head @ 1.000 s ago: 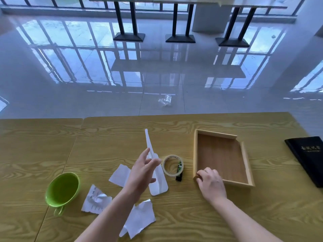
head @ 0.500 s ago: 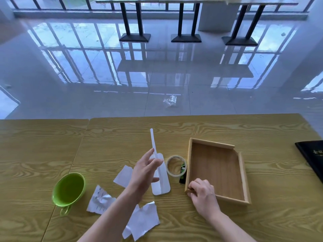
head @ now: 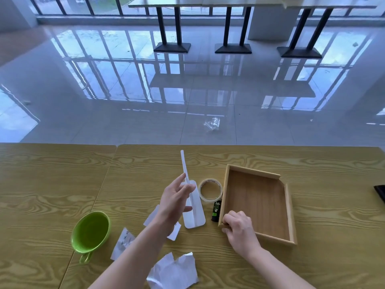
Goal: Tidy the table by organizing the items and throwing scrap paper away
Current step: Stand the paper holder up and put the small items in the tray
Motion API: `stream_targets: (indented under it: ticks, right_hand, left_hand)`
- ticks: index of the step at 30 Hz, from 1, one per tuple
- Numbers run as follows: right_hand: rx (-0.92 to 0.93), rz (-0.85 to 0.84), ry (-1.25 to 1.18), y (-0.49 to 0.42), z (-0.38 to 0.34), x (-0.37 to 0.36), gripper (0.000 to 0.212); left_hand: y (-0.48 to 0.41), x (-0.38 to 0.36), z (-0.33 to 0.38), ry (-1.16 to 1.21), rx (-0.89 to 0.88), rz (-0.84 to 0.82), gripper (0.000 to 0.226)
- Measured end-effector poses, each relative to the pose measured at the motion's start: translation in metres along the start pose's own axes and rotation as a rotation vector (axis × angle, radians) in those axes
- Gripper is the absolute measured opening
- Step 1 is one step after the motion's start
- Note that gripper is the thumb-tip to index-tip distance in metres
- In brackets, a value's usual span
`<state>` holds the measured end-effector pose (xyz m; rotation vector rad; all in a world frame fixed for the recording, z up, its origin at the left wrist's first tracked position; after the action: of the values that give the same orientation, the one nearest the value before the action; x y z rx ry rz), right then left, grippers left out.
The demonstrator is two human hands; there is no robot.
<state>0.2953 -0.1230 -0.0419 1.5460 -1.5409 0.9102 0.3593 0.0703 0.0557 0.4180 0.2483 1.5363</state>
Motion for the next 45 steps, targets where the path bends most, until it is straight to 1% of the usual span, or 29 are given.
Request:
stream_targets:
  ticks: [3, 5, 10, 14, 19, 24, 28, 30, 35, 40, 45]
  right_hand:
    - [0.037, -0.022, -0.002, -0.011, -0.007, -0.003, 0.01]
    - [0.07, -0.037, -0.004, -0.019, -0.014, -0.006, 0.011]
    - [0.132, -0.078, -0.003, -0.04, -0.032, -0.015, 0.008]
    - [0.163, -0.09, -0.006, -0.058, -0.049, -0.022, 0.01]
    - [0.191, -0.095, -0.006, -0.08, -0.07, -0.031, 0.012]
    - [0.21, -0.104, -0.008, -0.096, -0.088, -0.041, 0.009]
    - [0.218, -0.08, -0.009, -0.1, -0.096, -0.041, 0.011]
    - [0.268, -0.115, -0.011, -0.117, -0.122, -0.06, 0.011]
    - [0.283, -0.106, -0.016, -0.122, -0.135, -0.062, 0.011]
    - [0.304, -0.123, -0.011, -0.132, -0.155, -0.074, 0.01]
    - [0.312, -0.132, -0.005, -0.139, -0.166, -0.081, 0.013]
  left_hand:
    - [-0.01, 0.01, 0.007, 0.005, -0.003, 0.027, 0.071]
    - [-0.019, 0.02, 0.011, 0.012, -0.015, 0.052, 0.074]
    - [-0.037, 0.043, 0.017, -0.004, -0.028, 0.079, 0.066]
    - [-0.048, 0.062, 0.022, -0.005, -0.031, 0.102, 0.073]
    - [-0.062, 0.084, 0.026, 0.009, -0.032, 0.129, 0.071]
    - [-0.073, 0.103, 0.03, 0.019, -0.035, 0.159, 0.068]
    - [-0.075, 0.109, 0.034, 0.012, -0.042, 0.157, 0.068]
    - [-0.088, 0.142, 0.028, 0.041, -0.021, 0.212, 0.066]
    - [-0.095, 0.154, 0.033, 0.017, -0.018, 0.216, 0.065]
    - [-0.106, 0.18, 0.037, 0.036, -0.017, 0.252, 0.066]
    - [-0.116, 0.196, 0.04, 0.038, -0.024, 0.258, 0.062]
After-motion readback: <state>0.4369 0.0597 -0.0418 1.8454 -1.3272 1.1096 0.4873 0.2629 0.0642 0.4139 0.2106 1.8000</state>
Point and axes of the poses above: each hand's wrist, its own y-axis away from the middle knuckle, its own x-axis out of the back of the hand, z = x × y, the point moved 10 cm from there along -y, towards the middle knuckle, and after that the axes turned 7 degrees about z, right-handed, at the moved point
